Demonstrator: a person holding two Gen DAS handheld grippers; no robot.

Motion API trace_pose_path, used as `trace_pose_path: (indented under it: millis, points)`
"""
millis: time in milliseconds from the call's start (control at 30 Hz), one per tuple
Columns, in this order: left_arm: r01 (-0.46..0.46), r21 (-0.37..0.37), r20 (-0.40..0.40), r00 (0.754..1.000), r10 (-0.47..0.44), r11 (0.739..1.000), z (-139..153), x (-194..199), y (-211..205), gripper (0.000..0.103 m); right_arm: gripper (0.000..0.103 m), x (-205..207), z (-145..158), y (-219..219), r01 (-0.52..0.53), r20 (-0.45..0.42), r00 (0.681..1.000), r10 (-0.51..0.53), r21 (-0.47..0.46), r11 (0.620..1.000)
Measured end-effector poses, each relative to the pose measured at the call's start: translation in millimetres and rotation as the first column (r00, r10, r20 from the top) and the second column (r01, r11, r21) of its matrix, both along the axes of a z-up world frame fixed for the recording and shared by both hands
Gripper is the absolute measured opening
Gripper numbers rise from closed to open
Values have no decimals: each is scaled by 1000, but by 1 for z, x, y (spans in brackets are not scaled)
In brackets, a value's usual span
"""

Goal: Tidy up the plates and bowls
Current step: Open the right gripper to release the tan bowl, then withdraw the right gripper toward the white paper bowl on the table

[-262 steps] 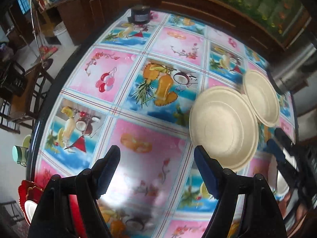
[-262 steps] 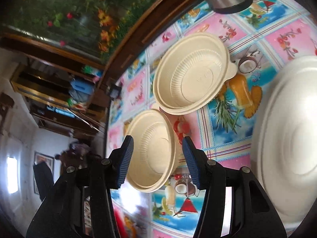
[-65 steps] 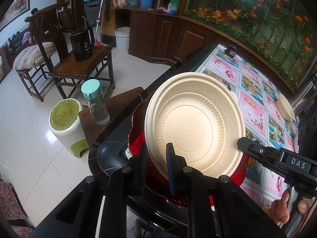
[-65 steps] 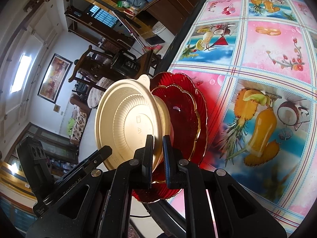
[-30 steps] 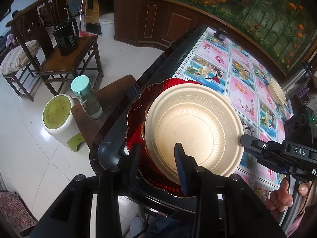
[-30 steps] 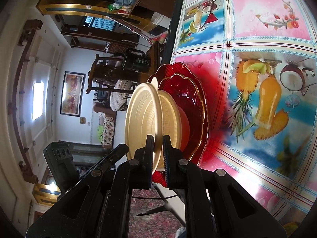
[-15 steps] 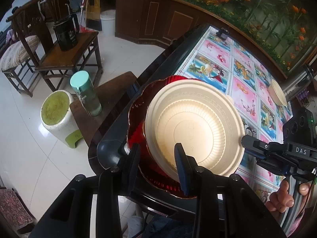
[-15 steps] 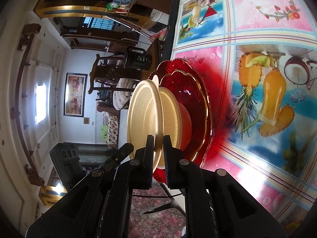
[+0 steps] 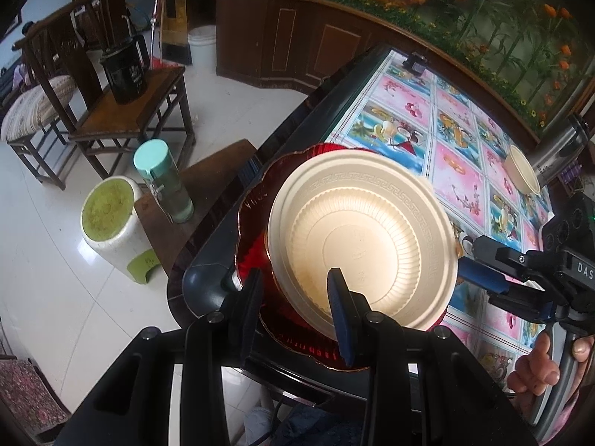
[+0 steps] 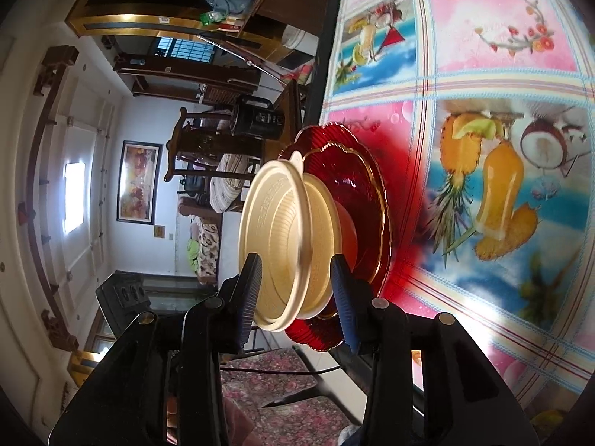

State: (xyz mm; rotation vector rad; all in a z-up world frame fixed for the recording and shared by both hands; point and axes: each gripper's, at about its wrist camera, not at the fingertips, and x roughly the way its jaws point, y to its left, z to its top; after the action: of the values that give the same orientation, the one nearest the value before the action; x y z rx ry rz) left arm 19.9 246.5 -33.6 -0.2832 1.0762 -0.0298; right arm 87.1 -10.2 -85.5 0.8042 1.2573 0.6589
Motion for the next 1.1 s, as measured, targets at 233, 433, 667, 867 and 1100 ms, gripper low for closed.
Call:
trace_pose_path:
  millis: [233, 433, 667, 867, 1100]
  points:
    - [-27, 123, 102, 995, 14, 992, 17, -9, -18, 51, 39, -1, 9, -15, 32, 50, 998, -30, -34, 999]
    - [-20, 199, 156, 988, -12, 980, 23, -10, -40, 54, 39, -3, 1, -33, 62, 26, 998, -61, -30, 998]
    - [14, 218, 191, 980, -56, 976, 30, -14, -69, 54, 39, -8, 0, -58, 114, 21, 993, -113, -25, 993]
    - [76, 223, 203, 972, -123, 972, 37, -14, -100, 54, 39, -15, 2, -91, 166, 34, 986, -165, -16, 986]
    - [141, 224, 195, 963, -187, 964, 41, -11, -134, 55, 39, -23, 5, -128, 225, 35, 974, -224, 0, 974]
